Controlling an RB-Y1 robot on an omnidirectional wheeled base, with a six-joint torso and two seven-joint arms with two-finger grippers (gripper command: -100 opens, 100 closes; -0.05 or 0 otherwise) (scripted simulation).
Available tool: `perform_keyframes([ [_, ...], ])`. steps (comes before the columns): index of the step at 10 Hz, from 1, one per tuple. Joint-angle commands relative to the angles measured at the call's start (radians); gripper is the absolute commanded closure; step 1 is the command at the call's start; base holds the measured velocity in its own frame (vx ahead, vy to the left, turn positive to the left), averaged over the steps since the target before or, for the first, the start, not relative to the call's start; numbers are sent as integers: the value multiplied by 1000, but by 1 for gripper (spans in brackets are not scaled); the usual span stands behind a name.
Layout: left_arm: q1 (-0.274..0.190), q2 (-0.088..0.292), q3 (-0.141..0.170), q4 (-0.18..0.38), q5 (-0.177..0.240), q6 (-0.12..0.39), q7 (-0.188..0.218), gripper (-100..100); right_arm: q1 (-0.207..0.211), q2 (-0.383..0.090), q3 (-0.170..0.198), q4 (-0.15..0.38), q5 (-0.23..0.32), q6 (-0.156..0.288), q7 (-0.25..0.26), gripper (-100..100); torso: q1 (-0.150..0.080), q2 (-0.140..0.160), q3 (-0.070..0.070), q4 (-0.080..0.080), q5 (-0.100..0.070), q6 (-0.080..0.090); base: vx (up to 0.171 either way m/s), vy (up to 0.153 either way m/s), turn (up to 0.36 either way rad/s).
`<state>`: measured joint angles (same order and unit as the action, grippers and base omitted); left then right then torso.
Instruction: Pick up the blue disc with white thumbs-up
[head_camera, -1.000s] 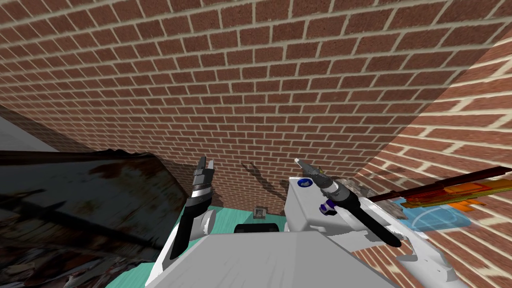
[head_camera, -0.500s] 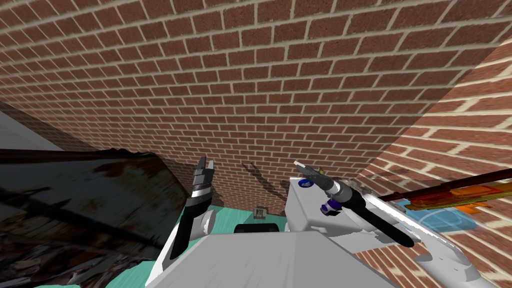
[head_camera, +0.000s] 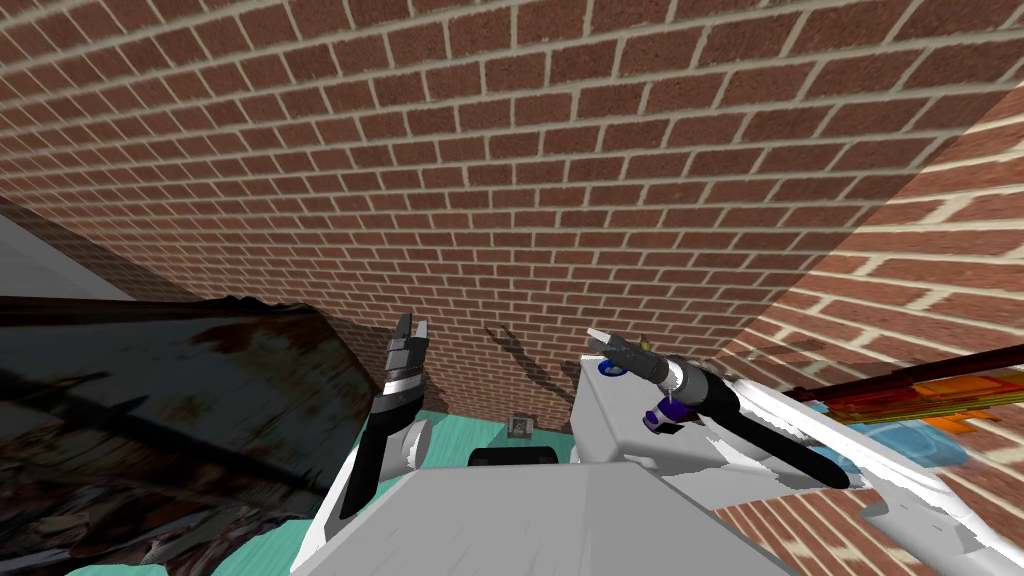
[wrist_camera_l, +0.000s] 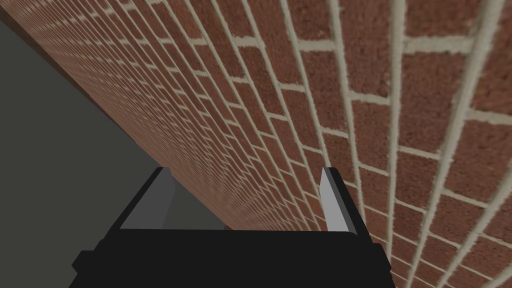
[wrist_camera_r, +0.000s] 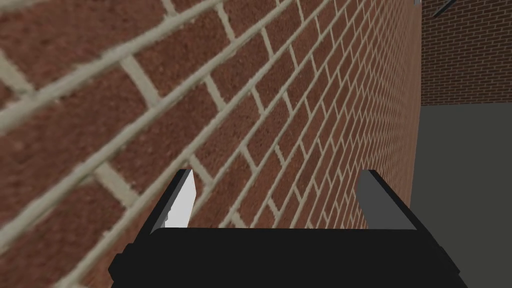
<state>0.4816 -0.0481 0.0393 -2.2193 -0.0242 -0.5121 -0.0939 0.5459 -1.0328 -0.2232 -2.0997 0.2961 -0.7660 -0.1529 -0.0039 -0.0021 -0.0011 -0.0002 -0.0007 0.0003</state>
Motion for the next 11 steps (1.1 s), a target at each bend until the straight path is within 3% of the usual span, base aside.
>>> perform_keyframes([
  [1,0,0,0,0,0,0,0,0,20,-50,-10,6,28,-9,-1,-100,0,0,0,0,0,0,-1,3,11],
  [11,0,0,0,0,0,0,0,0,93,-345,-49,72,151,-62,-1,-100,0,0,0,0,0,0,4,4,17],
])
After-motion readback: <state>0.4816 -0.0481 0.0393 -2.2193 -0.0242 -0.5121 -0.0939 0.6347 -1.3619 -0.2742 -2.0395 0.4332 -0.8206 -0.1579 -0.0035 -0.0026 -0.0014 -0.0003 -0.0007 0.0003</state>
